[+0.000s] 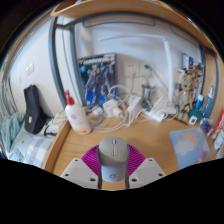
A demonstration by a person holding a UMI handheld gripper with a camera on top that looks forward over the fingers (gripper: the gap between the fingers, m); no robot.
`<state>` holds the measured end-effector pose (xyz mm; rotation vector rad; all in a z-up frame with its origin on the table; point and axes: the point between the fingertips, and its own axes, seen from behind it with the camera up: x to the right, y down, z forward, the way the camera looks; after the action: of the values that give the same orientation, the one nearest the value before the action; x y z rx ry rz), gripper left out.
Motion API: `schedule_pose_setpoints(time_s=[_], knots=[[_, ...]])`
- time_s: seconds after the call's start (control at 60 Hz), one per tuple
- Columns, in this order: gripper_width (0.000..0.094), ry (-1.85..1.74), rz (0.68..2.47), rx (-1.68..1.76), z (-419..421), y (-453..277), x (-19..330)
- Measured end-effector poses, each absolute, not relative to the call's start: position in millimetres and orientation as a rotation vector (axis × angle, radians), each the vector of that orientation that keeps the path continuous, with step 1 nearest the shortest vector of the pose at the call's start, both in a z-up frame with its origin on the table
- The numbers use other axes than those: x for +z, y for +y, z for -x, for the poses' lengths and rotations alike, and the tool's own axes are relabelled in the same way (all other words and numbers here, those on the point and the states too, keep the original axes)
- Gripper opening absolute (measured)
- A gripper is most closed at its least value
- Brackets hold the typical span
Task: Arrange mouse
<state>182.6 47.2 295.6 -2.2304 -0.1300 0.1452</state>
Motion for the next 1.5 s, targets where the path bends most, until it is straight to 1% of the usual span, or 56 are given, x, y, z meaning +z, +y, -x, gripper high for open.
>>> schedule_pose_setpoints(time_s=[0.15,0.25,0.333,0.4,0.433,0.5,0.567,0.65,0.733,0.867,0.983,1.0,1.1,1.133,1.217,1.317,1.333,1.367,1.383,1.433,1.483,1.5], knots=[[0.0306,-0.105,2.085,0.104,-275.9,76.9,410.8],[0.0306,-0.120,1.986,0.059,-346.1,93.6,478.5],[0.0306,-0.125,1.936,-0.004,-406.6,107.5,514.0],[0.0305,-0.114,1.922,-0.022,-454.0,113.8,519.5],[0.0305,-0.108,1.931,-0.033,-474.5,117.3,514.3],[0.0303,-0.114,1.973,-0.072,-514.6,129.7,488.8],[0.0303,-0.110,2.035,-0.077,-538.9,134.4,451.5],[0.0303,-0.115,2.115,-0.081,-561.8,137.4,395.3],[0.0304,-0.102,2.198,-0.049,-568.9,137.9,337.8],[0.0305,-0.114,2.305,-0.030,-571.1,135.4,259.3],[0.0302,-0.113,2.383,-0.003,-569.2,127.0,206.8],[0.0316,-0.124,2.399,-0.011,-570.4,124.0,199.4],[0.0315,-0.108,2.381,-0.009,-570.1,123.0,197.7],[0.0330,-0.105,2.380,-0.006,-570.2,122.7,197.9],[0.0444,-0.108,2.390,-0.011,-571.1,122.6,196.7],[0.0518,-0.094,2.437,-0.028,-576.7,119.4,196.2],[0.0541,-0.096,2.444,-0.030,-576.9,118.5,197.3],[0.0675,-0.109,2.446,-0.050,-579.8,117.6,201.8],[0.0675,-0.111,2.444,-0.066,-582.1,117.4,205.1],[0.0880,-0.106,2.440,-0.102,-586.4,115.1,215.5],[0.0844,-0.096,2.427,-0.102,-585.2,111.2,233.9],[0.0852,-0.089,2.419,-0.099,-584.3,110.0,241.0]])
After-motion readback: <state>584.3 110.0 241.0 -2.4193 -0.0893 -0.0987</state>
